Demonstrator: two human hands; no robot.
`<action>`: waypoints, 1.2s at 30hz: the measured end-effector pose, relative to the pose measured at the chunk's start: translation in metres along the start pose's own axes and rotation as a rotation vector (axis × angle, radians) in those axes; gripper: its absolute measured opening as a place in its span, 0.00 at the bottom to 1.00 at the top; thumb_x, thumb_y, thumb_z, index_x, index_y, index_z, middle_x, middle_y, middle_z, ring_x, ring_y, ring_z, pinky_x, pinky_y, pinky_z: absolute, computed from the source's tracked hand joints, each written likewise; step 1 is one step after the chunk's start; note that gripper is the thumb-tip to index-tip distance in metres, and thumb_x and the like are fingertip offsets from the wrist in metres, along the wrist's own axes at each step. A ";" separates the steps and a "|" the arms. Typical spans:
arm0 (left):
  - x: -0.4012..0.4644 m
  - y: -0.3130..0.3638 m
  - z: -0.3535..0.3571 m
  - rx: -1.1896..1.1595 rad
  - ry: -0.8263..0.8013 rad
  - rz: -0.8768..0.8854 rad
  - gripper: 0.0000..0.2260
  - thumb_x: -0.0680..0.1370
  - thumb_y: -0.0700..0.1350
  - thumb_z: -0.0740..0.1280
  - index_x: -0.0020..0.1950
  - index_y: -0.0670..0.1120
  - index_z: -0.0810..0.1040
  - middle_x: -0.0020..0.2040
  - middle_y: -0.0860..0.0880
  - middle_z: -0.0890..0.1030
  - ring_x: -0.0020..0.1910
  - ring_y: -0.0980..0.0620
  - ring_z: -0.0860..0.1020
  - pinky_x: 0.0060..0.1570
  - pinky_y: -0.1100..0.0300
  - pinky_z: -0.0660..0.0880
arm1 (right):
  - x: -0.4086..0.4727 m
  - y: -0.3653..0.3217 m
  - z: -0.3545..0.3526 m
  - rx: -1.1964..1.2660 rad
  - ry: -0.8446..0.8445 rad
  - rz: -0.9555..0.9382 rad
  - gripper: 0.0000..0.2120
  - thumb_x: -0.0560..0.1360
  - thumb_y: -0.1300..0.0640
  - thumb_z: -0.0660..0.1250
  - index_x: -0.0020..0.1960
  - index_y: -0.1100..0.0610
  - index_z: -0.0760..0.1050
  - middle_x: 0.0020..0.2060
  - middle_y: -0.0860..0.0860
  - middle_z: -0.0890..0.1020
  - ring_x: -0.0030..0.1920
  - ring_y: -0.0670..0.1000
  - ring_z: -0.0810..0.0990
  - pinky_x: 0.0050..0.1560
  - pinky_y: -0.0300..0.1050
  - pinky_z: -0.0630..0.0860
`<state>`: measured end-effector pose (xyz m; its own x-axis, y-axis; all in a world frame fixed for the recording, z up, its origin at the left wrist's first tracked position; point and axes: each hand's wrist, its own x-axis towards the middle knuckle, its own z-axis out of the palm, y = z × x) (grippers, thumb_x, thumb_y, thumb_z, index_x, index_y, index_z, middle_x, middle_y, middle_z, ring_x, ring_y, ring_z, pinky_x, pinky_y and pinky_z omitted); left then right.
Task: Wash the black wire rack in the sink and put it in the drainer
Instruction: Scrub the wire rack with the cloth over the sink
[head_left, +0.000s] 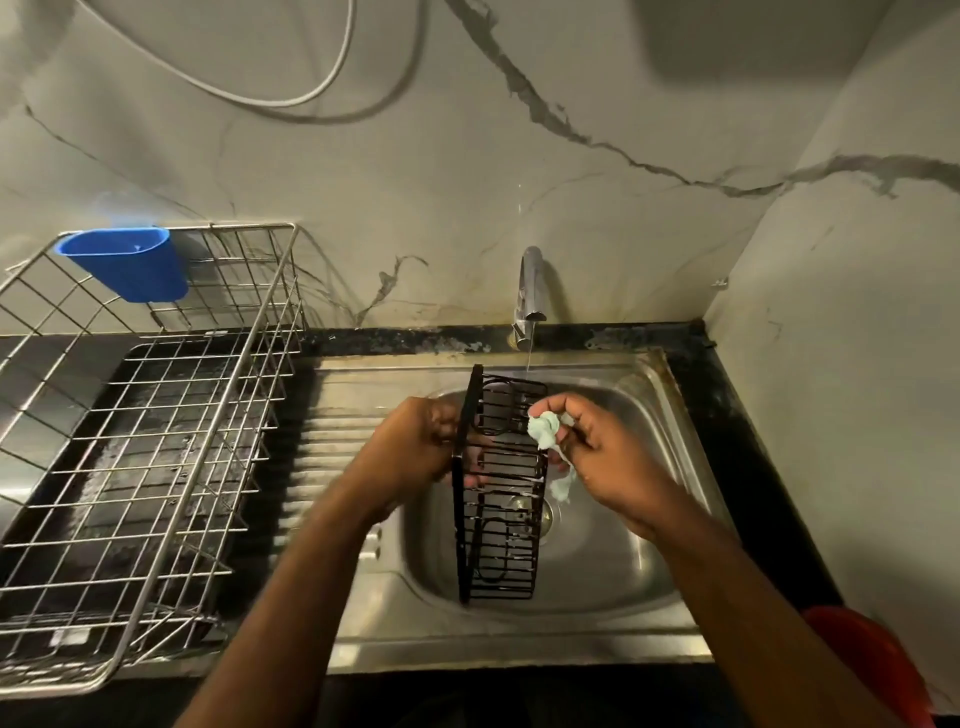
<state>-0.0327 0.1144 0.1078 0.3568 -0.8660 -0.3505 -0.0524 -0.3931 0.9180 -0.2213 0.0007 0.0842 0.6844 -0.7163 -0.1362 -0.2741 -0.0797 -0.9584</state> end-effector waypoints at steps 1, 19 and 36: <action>0.000 -0.002 -0.002 -0.057 -0.021 0.015 0.09 0.81 0.33 0.64 0.58 0.38 0.82 0.45 0.44 0.87 0.48 0.44 0.87 0.46 0.48 0.85 | -0.001 -0.001 -0.001 0.011 0.012 -0.009 0.18 0.82 0.65 0.59 0.55 0.44 0.78 0.51 0.43 0.83 0.49 0.51 0.82 0.50 0.48 0.81; -0.013 0.024 0.018 -0.366 0.148 -0.057 0.13 0.87 0.52 0.56 0.53 0.44 0.73 0.33 0.48 0.79 0.23 0.53 0.77 0.20 0.62 0.70 | -0.035 -0.042 0.013 -0.397 -0.223 -0.493 0.11 0.73 0.56 0.73 0.55 0.51 0.83 0.49 0.39 0.77 0.50 0.40 0.78 0.48 0.31 0.74; -0.033 0.043 0.020 -0.371 0.055 -0.044 0.14 0.87 0.52 0.55 0.48 0.47 0.72 0.33 0.45 0.79 0.30 0.43 0.84 0.18 0.63 0.71 | -0.002 -0.060 -0.014 -0.457 0.086 -0.586 0.09 0.74 0.60 0.71 0.53 0.52 0.83 0.48 0.44 0.79 0.50 0.41 0.79 0.50 0.32 0.75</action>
<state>-0.0657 0.1198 0.1552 0.4011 -0.8288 -0.3902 0.3017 -0.2827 0.9105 -0.2159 -0.0034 0.1452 0.7544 -0.5183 0.4029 -0.1471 -0.7316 -0.6657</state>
